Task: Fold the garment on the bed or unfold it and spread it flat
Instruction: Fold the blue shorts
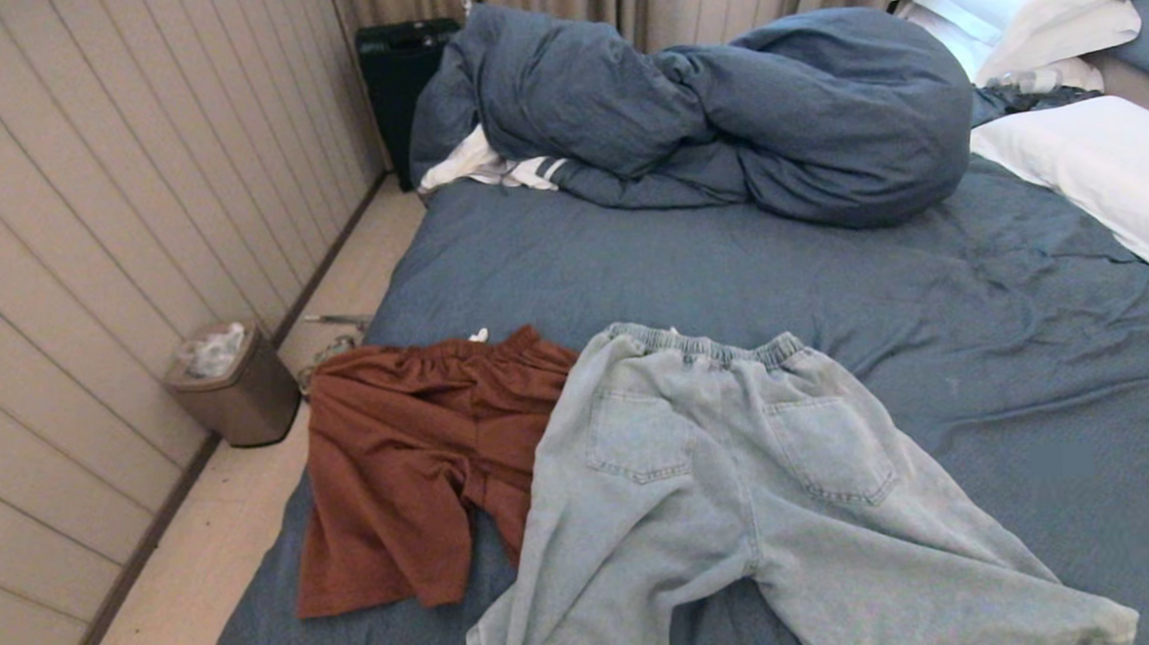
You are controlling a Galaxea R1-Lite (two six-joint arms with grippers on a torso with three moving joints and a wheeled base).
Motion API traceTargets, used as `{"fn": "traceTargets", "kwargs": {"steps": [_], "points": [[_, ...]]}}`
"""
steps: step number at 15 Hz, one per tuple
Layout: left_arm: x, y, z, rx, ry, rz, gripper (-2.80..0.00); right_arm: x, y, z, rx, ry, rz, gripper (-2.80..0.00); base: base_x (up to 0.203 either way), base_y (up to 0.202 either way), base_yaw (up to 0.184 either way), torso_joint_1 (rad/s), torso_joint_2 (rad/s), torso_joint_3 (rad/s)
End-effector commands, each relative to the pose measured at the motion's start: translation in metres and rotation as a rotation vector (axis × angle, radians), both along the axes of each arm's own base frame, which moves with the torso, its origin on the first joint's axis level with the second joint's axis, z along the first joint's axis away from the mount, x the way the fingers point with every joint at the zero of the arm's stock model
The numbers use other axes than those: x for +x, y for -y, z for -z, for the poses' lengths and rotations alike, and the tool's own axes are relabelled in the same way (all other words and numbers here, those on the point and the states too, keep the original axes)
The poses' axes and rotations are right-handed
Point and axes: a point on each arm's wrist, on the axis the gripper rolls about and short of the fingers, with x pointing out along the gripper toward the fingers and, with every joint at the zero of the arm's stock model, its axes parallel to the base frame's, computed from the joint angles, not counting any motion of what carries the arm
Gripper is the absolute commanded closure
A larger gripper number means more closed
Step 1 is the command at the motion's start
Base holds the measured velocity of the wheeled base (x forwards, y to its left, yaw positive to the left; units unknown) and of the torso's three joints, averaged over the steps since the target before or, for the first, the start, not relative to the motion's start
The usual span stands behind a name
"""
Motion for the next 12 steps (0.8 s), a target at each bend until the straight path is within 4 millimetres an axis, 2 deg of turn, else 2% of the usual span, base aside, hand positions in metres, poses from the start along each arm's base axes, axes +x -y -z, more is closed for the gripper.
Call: {"fn": "traceTargets", "kwargs": {"steps": [1,3,5,12], "points": [[0.002,0.000,0.015,0.035,0.032,-0.014,0.00,-0.007,-0.001,0.003,-0.011,0.061,-0.056,0.00,0.000,0.000,0.000,0.000,0.00,0.000],[0.009,-0.001,0.016,0.066,0.128,-0.023,0.00,-0.006,-0.001,0.006,0.007,0.059,-0.069,0.00,0.000,0.000,0.000,0.000,0.00,0.000],[0.010,0.000,0.017,0.141,0.138,0.002,0.00,-0.003,-0.003,0.010,-0.067,0.066,-0.137,0.00,0.000,0.000,0.000,0.000,0.00,0.000],[0.012,-0.001,0.018,0.092,0.183,-0.013,0.00,0.000,-0.002,0.012,-0.049,0.116,-0.124,0.00,0.000,0.000,0.000,0.000,0.00,0.000]]}}
